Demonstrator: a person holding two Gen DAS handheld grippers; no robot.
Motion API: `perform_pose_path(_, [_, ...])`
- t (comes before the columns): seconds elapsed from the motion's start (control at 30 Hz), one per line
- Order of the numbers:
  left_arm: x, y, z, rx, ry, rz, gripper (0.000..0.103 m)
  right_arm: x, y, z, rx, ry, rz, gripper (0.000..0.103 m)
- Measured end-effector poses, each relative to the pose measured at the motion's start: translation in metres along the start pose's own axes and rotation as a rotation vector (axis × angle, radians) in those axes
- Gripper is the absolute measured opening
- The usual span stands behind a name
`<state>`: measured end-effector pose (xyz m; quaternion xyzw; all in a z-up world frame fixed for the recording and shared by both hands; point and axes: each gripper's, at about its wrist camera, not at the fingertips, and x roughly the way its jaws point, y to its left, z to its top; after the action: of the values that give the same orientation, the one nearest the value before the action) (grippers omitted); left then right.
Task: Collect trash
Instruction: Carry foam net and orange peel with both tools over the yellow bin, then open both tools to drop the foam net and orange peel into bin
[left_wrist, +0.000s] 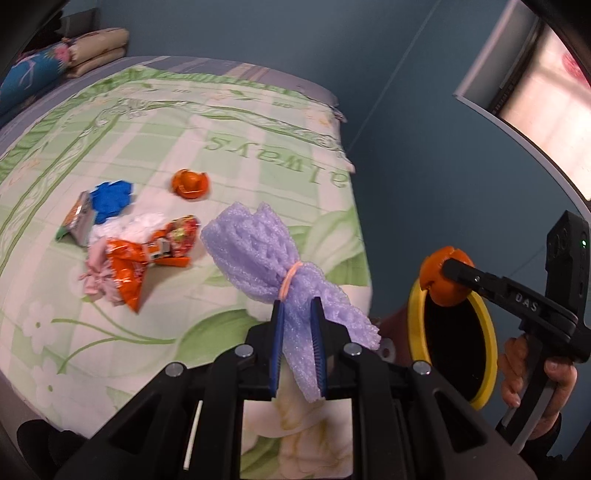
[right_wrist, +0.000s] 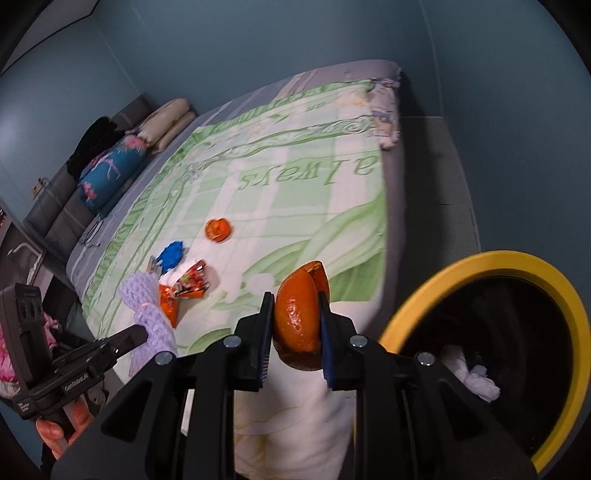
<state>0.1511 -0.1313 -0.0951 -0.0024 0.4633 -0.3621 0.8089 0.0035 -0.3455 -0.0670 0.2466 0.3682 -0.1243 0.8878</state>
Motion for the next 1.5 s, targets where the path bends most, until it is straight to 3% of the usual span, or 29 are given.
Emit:
perform_pose_path(0.47, [0.012,-0.11,-0.013,0.257,0.045,-0.085,0.014,-0.042,-0.078,-0.003,0.12,-0.076,-0.098,0.021])
perform_pose_path(0.7, [0.027,-0.144,-0.024,0.356,0.101,-0.13,0.014,-0.046,-0.1,-0.009,0.163,-0.084,-0.117,0.021])
perform_pose_path(0.97, [0.043,-0.167,-0.033,0.399,0.16,-0.199,0.014,-0.047,-0.12,-0.013,0.206,-0.083,-0.128,0.021])
perform_pose_path(1.5, [0.071,-0.196,-0.04,0.438,0.219,-0.222,0.015,-0.053,-0.144,-0.018,0.252,-0.089,-0.135,0.022])
